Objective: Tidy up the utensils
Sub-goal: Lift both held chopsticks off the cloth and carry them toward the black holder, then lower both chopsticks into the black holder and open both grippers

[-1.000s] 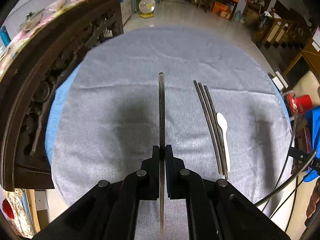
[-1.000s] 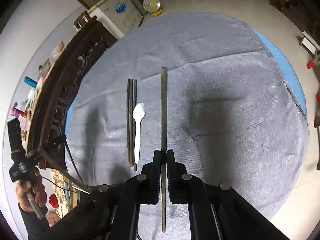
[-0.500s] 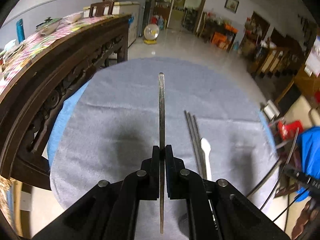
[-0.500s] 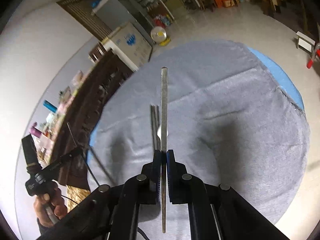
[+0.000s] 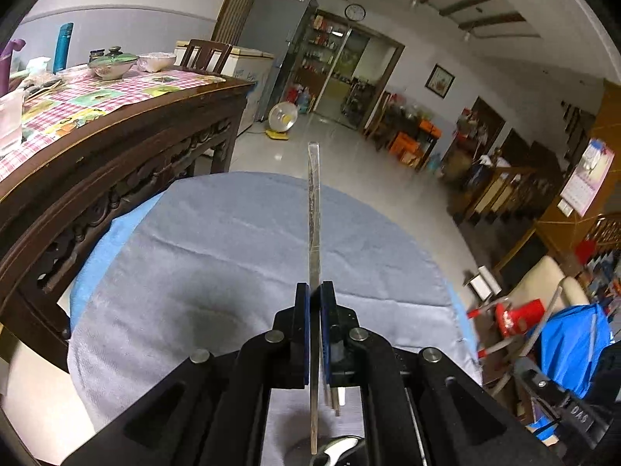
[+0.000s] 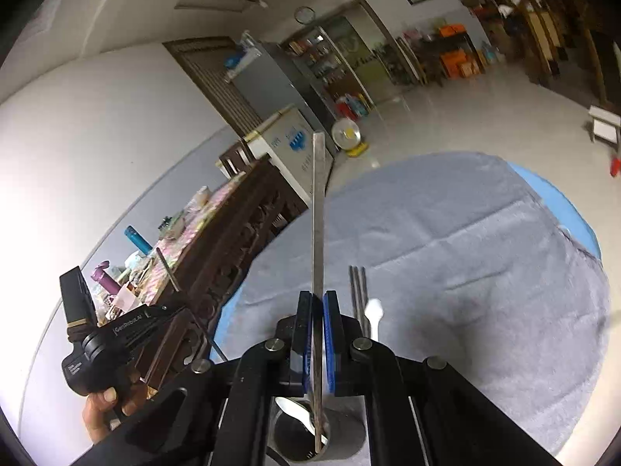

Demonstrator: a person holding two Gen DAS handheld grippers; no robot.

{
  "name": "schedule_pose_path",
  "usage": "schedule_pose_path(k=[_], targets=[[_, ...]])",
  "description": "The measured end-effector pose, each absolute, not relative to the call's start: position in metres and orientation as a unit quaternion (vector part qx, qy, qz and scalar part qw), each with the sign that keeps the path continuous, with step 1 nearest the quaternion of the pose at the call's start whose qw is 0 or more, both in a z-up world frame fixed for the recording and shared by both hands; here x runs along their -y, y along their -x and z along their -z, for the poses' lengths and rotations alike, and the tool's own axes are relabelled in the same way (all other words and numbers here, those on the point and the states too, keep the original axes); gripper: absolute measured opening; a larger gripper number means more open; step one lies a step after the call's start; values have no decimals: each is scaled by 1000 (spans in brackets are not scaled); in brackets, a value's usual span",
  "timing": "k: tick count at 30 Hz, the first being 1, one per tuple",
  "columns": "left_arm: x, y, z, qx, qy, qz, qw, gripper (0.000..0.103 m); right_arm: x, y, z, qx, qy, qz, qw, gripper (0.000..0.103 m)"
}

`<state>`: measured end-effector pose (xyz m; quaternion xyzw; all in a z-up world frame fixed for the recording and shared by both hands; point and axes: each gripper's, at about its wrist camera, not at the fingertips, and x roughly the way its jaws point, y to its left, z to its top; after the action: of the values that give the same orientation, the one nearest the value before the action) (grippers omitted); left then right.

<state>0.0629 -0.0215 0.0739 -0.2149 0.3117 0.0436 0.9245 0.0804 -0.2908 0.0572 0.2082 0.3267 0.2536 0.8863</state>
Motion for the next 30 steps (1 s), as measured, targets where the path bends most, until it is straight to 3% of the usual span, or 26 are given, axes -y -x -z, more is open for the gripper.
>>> schedule_pose_path(k=[12, 30], targets=[[49, -36, -66, -270, 196, -31, 942, 6, 248, -59, -35, -296, -152, -244, 911, 6], [62, -28, -21, -305, 184, -43, 933, 6, 234, -39, -2, -314, -121, -238, 911, 6]])
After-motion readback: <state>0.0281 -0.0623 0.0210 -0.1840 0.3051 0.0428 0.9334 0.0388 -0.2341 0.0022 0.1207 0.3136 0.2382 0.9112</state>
